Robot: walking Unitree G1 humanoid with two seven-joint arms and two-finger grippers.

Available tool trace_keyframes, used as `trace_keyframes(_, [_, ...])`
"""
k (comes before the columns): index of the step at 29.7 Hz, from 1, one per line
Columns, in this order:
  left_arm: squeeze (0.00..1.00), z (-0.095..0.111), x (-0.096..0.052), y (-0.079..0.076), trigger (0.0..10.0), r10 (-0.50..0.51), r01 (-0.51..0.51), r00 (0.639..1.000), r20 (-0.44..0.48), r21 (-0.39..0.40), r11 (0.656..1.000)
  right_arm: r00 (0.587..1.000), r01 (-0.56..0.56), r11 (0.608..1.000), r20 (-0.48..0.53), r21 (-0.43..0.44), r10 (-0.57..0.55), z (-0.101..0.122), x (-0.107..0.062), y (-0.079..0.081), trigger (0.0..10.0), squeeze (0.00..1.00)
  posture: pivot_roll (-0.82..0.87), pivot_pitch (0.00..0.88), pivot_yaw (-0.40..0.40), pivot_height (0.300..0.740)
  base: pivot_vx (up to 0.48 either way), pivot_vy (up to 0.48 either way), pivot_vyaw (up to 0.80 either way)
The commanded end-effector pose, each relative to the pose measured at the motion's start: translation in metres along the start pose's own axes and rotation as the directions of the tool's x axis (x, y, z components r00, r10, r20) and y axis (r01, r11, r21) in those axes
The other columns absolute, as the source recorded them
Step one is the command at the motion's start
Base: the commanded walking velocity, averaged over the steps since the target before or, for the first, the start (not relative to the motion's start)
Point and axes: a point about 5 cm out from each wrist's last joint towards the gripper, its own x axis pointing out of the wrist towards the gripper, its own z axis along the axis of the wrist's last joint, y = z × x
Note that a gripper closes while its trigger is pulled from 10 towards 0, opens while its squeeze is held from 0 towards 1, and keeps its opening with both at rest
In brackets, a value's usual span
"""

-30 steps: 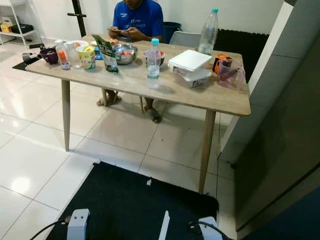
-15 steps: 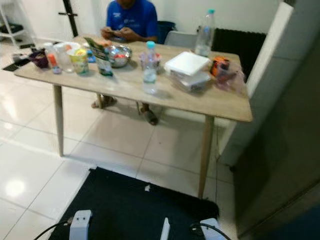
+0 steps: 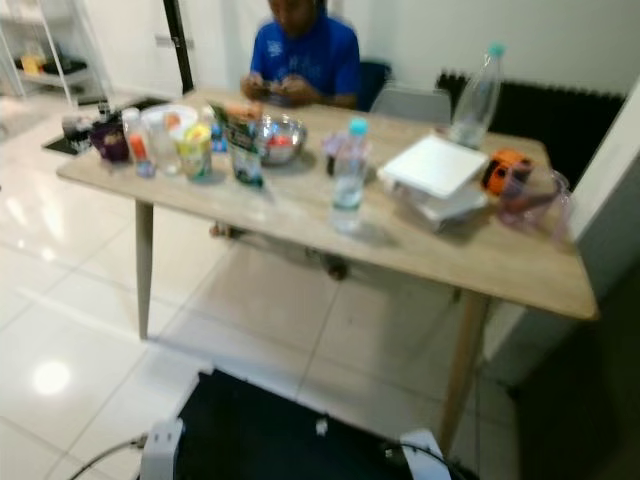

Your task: Restocking fridge

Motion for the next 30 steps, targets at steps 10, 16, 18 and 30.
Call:
trace_keyframes(10, [0.0, 0.0013, 0.0003, -0.0001, 10.0, -0.002, 0.002, 1.0, -0.003, 0.017, 1.0, 1.0, 0.012, 1.0, -0.006, 0.016, -0.012, -0.0031, -0.0007, -0.003, 10.0, 0.0, -0.01, 0.004, 0.001, 0.74, 0.48, 0.0, 0.0])
trace_keyframes(16, [0.0, 0.0034, 0.0005, 0.0009, 10.0, 0.022, -0.022, 1.0, 0.007, 0.007, 1.0, 1.0, 0.008, 1.0, 0.012, 0.016, -0.008, -0.0012, -0.0007, -0.0028, 10.0, 0.0, -0.01, 0.009, 0.0, 0.74, 0.16, 0.0, 0.0])
trace_keyframes(18, [0.0, 0.0027, 0.0006, 0.0008, 10.0, 0.027, -0.027, 1.0, 0.007, 0.001, 1.0, 1.0, 0.002, 1.0, 0.021, 0.019, -0.002, 0.0, -0.0007, -0.0026, 10.0, 0.28, -0.01, 0.009, 0.0, 0.74, 0.0, 0.0, 0.0])
trace_keyframes(30, [0.0, 0.0017, 0.0005, 0.0007, 10.0, 0.028, -0.028, 1.0, 0.005, -0.006, 1.0, 1.0, -0.006, 1.0, 0.03, 0.019, 0.006, 0.001, -0.0006, -0.0021, 10.0, 0.92, -0.01, 0.009, 0.0, 0.74, 0.0, 0.0, 0.0])
